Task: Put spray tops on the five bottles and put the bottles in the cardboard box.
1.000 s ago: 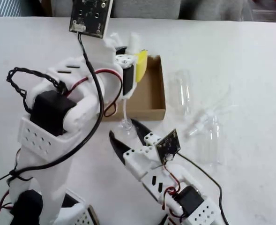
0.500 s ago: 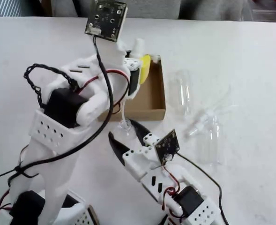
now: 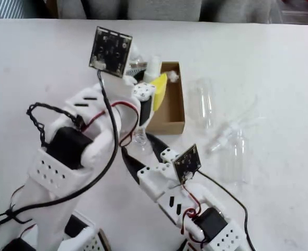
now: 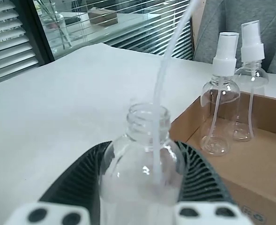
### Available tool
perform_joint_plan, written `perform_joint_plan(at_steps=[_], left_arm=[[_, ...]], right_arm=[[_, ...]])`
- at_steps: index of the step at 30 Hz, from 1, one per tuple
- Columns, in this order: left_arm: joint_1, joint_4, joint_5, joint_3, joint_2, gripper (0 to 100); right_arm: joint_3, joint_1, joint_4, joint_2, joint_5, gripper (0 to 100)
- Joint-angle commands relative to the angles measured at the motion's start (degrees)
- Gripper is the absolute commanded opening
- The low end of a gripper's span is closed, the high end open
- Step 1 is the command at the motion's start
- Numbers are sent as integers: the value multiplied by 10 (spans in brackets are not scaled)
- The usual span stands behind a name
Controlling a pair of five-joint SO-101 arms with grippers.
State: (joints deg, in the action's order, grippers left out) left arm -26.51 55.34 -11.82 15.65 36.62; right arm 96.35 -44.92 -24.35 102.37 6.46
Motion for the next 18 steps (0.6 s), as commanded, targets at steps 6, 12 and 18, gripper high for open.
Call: perform_joint_plan(at_steps=[6, 12, 18], left_arm=[[-2, -18, 6, -6, 77, 20], [-2, -18, 6, -69, 80, 20], [-1, -40, 6, -91, 80, 20]], right_arm=[[5, 0, -1, 7, 1, 56], [5, 0, -1, 7, 1, 56], [5, 0, -10, 7, 1, 56]])
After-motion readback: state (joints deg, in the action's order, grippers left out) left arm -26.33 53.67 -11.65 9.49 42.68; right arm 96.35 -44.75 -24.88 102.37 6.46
